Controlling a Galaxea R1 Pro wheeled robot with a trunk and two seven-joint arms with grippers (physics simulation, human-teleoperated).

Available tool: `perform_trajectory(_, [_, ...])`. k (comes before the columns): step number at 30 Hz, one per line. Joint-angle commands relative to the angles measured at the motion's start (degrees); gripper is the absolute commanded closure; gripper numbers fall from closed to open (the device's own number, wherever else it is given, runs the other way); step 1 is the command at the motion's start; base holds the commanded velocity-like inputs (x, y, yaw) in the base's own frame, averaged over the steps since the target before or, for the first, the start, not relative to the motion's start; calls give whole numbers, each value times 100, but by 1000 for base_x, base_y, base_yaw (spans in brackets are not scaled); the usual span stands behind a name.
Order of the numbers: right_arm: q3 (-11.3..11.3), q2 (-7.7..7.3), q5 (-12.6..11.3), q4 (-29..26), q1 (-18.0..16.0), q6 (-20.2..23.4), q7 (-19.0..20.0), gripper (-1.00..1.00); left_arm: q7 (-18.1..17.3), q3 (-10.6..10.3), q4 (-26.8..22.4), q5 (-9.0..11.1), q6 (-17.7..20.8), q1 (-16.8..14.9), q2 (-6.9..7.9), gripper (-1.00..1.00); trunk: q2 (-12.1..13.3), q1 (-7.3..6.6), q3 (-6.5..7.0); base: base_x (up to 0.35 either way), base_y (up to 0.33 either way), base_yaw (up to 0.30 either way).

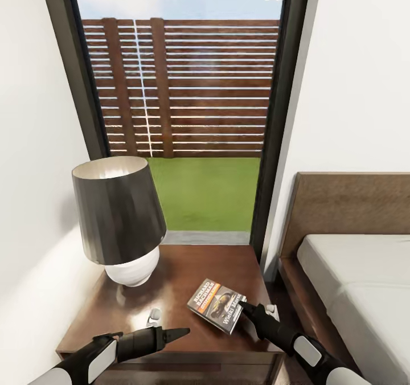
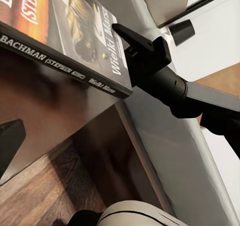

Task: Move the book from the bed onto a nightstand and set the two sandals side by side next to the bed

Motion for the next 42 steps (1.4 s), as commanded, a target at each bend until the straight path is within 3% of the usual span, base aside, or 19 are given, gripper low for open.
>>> perform_trajectory(1, [-1,-2,-42,0,-2,44,4,100,-9,-37,-3,59,60,-5,5,-100,-2,-1,-6,53,0,0])
perform_trajectory(26, [0,-2,-42,0,-1,43,4,100,-9,-37,-3,59,51,-4,5,-100,-2,-1,-6,84,0,0])
perform_trajectory(32, [3,-2,-40,0,-2,43,4,100,-10,-37,-3,59,51,-4,5,-100,-243,131,-113,1,0,0])
perform_trajectory(42, [0,-2,-38,0,1,43,4,100,-9,-37,-3,59,51,-4,5,-100,-243,131,-113,0,0,0])
